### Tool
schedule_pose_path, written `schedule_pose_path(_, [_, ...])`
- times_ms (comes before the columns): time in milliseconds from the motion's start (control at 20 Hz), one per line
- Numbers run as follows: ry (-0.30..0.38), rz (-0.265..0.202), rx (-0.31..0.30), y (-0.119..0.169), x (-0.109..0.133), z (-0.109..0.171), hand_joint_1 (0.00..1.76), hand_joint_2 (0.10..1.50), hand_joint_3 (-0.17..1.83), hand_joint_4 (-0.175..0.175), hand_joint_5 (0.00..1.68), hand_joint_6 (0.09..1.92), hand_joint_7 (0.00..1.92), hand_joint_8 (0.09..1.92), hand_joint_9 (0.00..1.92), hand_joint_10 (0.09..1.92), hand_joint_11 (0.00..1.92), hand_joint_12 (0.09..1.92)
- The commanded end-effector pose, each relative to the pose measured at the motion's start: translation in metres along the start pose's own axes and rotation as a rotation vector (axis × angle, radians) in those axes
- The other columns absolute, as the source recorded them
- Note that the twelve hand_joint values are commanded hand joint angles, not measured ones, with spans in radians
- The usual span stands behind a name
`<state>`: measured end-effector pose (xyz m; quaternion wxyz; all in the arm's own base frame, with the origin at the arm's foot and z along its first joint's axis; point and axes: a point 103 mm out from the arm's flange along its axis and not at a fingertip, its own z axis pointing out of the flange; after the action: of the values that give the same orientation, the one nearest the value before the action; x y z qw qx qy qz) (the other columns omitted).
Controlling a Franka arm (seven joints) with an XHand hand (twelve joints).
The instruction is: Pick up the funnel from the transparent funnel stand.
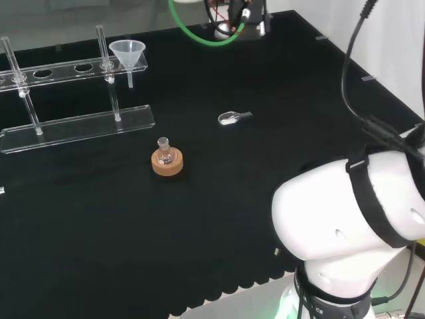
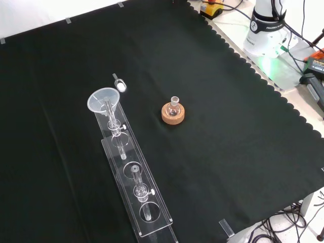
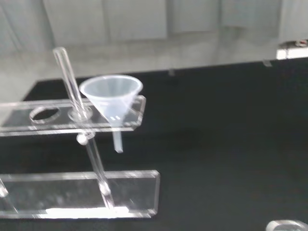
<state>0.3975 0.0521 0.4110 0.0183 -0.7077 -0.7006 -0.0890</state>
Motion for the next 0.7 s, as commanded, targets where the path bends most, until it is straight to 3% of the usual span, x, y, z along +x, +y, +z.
schedule_pose_path(50, [0.122,-0.063,-0.103,0.049,0.023,0.051,0.11,0.85,0.44,0.006,0.37,0.09,0.11,0.65,0.26,0.83,0.05,1.53])
schedule_pose_path(400, [0.169,-0.115,-0.108,0.105,0.027,0.086,0.12,0.86,0.44,-0.009,0.37,0.09,0.1,0.66,0.27,0.84,0.06,1.52])
schedule_pose_path(700, [0.184,-0.162,-0.051,0.156,0.029,0.122,0.12,0.85,0.44,-0.013,0.33,0.09,0.04,0.69,0.25,0.85,0.06,1.52])
